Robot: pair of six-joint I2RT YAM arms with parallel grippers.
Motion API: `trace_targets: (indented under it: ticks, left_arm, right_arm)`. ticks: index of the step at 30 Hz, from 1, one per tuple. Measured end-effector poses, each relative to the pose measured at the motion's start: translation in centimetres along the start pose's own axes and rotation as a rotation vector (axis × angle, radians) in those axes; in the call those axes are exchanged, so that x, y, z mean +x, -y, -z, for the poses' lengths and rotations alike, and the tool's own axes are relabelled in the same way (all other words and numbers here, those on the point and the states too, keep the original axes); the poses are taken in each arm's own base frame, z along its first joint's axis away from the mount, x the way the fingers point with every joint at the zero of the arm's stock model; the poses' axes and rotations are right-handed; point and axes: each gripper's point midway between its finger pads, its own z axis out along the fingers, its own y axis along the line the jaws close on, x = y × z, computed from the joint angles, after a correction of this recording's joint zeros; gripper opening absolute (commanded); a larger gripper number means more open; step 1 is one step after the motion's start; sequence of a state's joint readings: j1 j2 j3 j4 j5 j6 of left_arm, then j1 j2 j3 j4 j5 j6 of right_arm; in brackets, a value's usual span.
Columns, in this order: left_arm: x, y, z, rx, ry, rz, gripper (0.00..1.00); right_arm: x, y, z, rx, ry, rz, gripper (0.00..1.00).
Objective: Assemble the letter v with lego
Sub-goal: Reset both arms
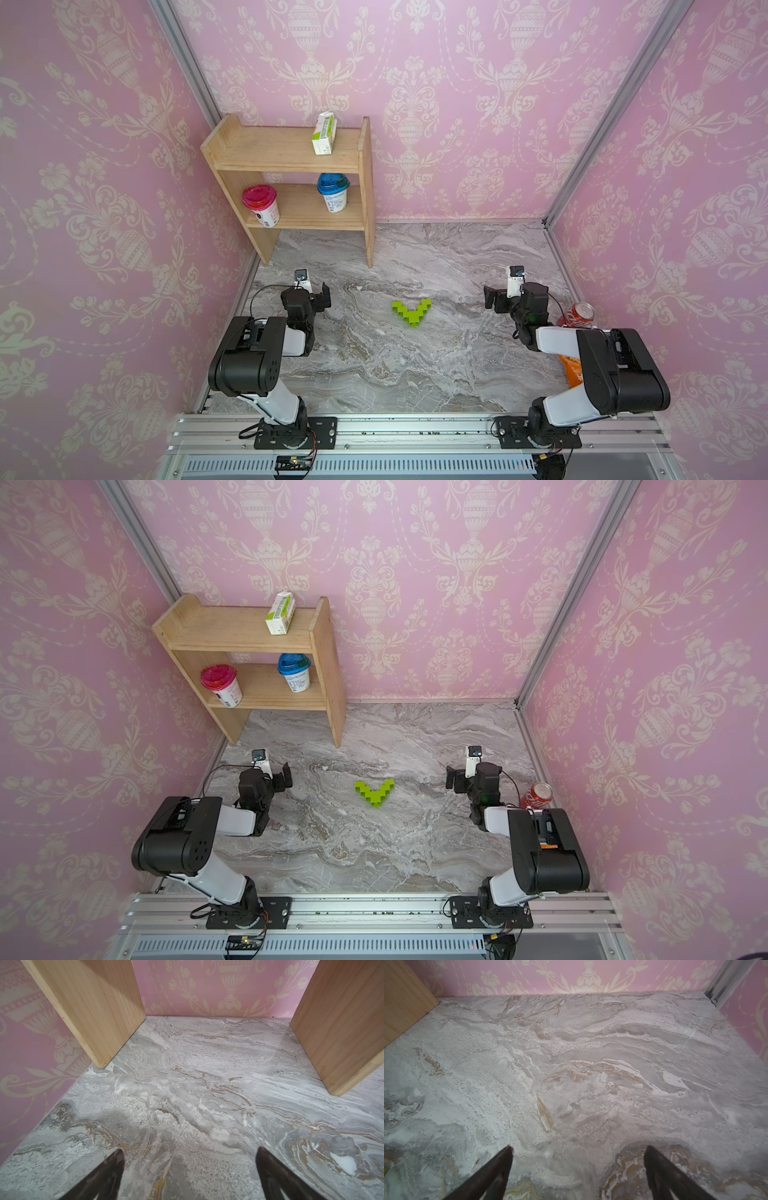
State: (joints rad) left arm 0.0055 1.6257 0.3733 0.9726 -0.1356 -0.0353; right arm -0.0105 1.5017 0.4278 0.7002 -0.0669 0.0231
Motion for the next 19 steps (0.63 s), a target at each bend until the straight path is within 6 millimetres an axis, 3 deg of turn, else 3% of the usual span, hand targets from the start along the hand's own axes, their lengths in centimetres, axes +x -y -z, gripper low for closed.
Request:
trace_targets:
  ticks: [19]
  left_arm:
    - [0.04, 0.0, 0.02, 0.0, -0.001, 0.0, 0.99]
  right_arm:
    - [-1.02, -0.12, 0.0, 0.021, 0.042, 0.011, 1.0]
